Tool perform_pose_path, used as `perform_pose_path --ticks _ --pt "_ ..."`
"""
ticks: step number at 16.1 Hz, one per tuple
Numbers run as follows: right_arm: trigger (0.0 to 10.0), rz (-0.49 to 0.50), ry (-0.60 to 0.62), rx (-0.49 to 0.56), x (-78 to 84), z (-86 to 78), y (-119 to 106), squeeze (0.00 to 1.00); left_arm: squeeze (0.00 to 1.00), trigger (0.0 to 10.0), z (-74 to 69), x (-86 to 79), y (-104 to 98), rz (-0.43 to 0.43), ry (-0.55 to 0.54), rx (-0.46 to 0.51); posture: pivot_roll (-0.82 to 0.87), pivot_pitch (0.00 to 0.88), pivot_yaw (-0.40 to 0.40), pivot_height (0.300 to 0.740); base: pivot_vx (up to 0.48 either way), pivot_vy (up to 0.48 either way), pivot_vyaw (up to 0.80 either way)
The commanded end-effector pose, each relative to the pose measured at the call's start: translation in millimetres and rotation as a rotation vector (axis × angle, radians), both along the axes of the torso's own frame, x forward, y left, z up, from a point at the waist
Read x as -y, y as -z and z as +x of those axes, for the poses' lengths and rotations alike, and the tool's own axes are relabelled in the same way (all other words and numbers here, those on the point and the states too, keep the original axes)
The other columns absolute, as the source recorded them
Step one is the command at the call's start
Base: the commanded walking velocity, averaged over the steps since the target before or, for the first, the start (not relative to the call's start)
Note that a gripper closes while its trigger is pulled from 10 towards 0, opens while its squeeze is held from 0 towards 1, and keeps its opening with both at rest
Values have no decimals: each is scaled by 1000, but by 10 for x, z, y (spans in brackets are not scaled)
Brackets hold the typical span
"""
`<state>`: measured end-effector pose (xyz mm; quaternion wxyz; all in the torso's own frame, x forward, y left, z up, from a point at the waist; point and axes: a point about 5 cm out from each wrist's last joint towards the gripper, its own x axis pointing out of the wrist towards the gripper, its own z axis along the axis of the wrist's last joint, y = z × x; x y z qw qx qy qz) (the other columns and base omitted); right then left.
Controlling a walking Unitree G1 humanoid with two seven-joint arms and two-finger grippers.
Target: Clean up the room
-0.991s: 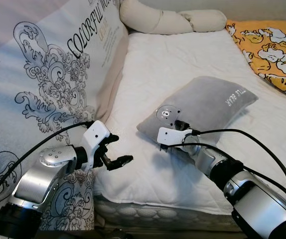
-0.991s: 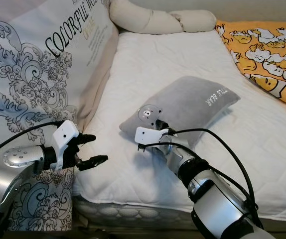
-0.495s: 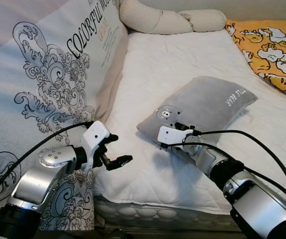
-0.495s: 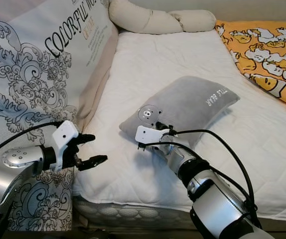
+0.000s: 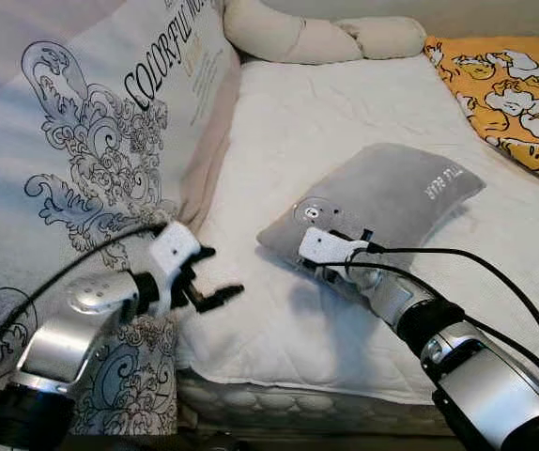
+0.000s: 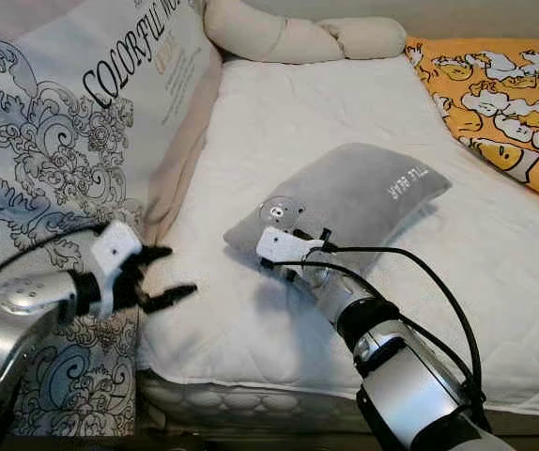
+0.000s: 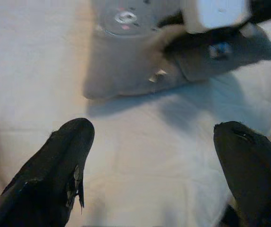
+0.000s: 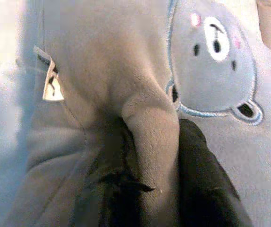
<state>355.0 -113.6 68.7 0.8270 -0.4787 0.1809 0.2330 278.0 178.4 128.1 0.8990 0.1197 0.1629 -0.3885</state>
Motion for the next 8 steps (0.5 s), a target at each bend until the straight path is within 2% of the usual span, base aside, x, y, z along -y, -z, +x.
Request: perform_pose_path --ticks 1,3,4,6,8 --pt "0 68 42 30 27 40 -63 0 0 10000 84 -66 -106 -6 -59 61 -1 0 58 740 0 0 0" --pt "0 298 0 116 -176 103 -296 0 0 10000 224 -181 -262 -31 -187 163 2 0 58 740 0 0 0" --pt "0 332 -19 125 -219 103 -332 0 0 10000 246 -201 -295 -39 -209 183 3 0 58 740 0 0 0" --pt "0 460 -57 152 -351 104 -462 0 0 10000 316 -267 -406 -64 -282 251 6 0 56 740 0 0 0" --pt "0 648 -169 209 -559 73 -726 0 0 10000 404 -381 -565 -91 -383 343 7 0 57 740 0 0 0"
